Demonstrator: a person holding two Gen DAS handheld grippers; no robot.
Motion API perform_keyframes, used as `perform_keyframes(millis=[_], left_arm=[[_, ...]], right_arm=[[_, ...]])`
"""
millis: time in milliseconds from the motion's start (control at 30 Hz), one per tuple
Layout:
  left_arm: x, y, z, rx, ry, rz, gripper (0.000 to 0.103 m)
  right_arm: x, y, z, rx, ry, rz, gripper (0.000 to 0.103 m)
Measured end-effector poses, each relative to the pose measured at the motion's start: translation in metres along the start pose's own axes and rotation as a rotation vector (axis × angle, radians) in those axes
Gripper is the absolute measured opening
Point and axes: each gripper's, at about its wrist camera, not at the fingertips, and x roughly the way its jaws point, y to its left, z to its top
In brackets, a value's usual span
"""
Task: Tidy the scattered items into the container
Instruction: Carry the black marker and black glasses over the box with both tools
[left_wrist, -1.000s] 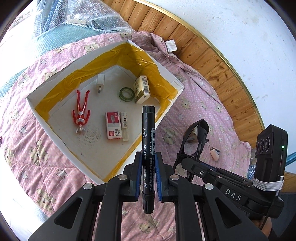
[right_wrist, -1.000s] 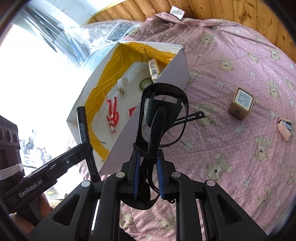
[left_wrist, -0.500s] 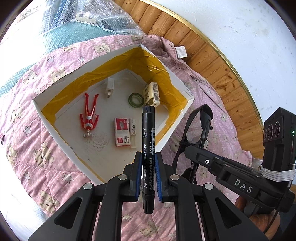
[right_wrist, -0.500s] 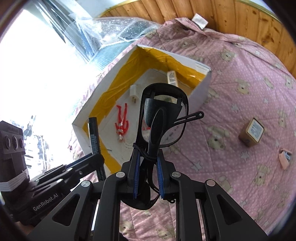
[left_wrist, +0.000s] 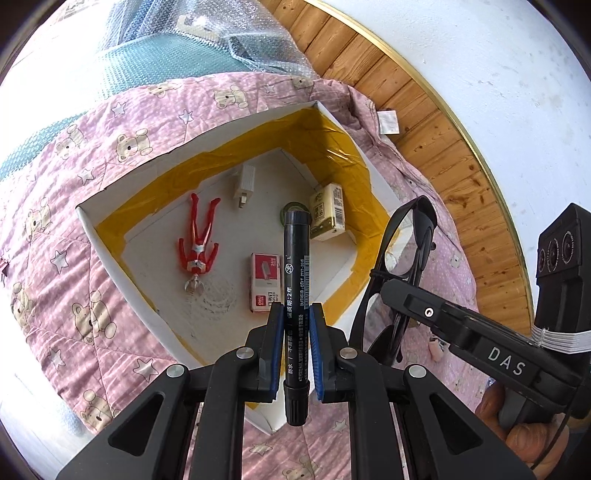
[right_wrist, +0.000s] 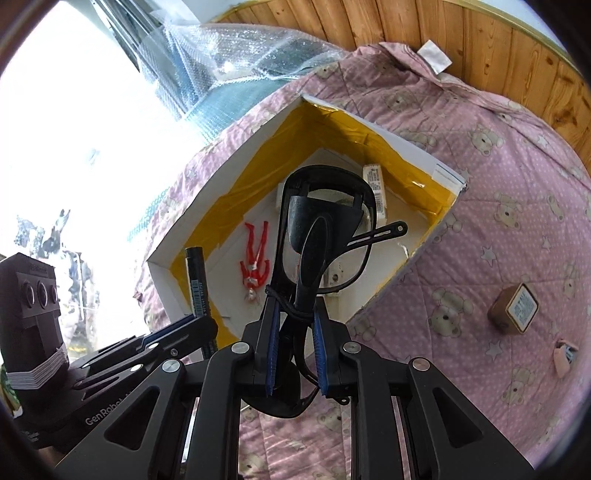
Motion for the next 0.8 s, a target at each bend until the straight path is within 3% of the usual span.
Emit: perform_keyframes(millis=[800], left_arm=[[0.030,0.035,0.023,-0.093,0.034,0.027,0.014]], right_arm=[[0.048,0.015,0.058,0.005,0.048,0.005,0.018]])
